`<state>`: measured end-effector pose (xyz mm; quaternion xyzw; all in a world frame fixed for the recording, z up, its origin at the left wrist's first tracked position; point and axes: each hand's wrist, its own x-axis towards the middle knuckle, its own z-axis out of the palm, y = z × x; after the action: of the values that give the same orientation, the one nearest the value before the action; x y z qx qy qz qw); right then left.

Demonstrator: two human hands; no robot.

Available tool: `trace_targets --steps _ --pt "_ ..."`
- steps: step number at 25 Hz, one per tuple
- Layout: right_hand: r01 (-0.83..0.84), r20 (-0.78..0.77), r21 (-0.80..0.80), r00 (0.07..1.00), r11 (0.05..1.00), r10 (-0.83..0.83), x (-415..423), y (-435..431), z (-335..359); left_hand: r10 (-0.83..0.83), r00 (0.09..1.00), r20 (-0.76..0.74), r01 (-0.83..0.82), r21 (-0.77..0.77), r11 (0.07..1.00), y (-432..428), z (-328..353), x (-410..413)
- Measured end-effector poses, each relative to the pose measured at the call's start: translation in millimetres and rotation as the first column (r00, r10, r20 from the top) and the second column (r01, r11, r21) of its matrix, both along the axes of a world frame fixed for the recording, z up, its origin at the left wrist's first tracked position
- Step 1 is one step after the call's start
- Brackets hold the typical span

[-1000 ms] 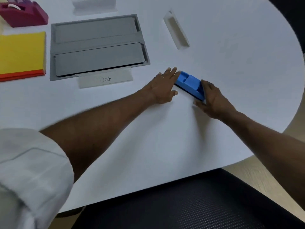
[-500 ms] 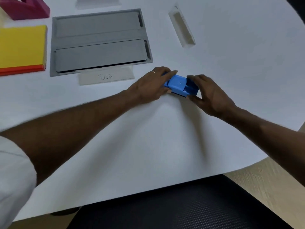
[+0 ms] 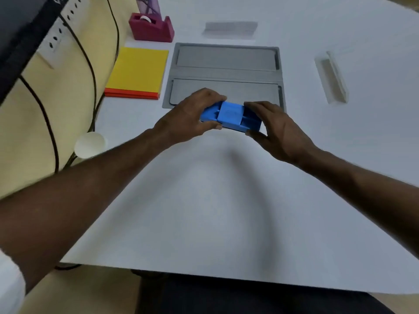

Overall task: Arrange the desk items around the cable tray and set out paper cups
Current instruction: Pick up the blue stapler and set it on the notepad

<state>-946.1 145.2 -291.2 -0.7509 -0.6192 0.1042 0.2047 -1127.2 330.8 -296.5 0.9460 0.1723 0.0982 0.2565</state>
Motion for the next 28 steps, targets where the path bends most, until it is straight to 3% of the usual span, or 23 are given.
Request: trace_targets --steps 8,12,18,21,26,28 --pt "-0.055 -0.114 0.024 0.992 0.998 0.057 -92 134 -24 0.376 0.925 -0.065 -0.38 -0.086 0.921 84 4 -90" --pt "-0.022 -0.153 0.001 0.988 1.0 0.022 -113 183 -38 0.508 0.86 -0.058 -0.51 -0.033 0.86 103 -7 -105" --pt "-0.061 -0.144 -0.049 0.988 0.997 0.054 -145 228 -58 0.527 0.76 -0.381 -0.548 0.061 0.834 88 -37 -104" --pt "-0.036 -0.179 -0.087 0.984 0.996 0.02 -151 241 -67 0.511 0.725 -0.461 -0.535 0.089 0.84 90 -51 -97" --pt "0.249 -0.466 -0.105 0.843 0.963 -0.269 -158 228 -79 0.548 0.673 -0.496 -0.549 0.161 0.82 110 -59 -90" --pt "0.269 -0.557 -0.14 0.774 0.953 -0.3 -164 230 -78 0.57 0.651 -0.501 -0.567 0.178 0.804 114 -61 -89"
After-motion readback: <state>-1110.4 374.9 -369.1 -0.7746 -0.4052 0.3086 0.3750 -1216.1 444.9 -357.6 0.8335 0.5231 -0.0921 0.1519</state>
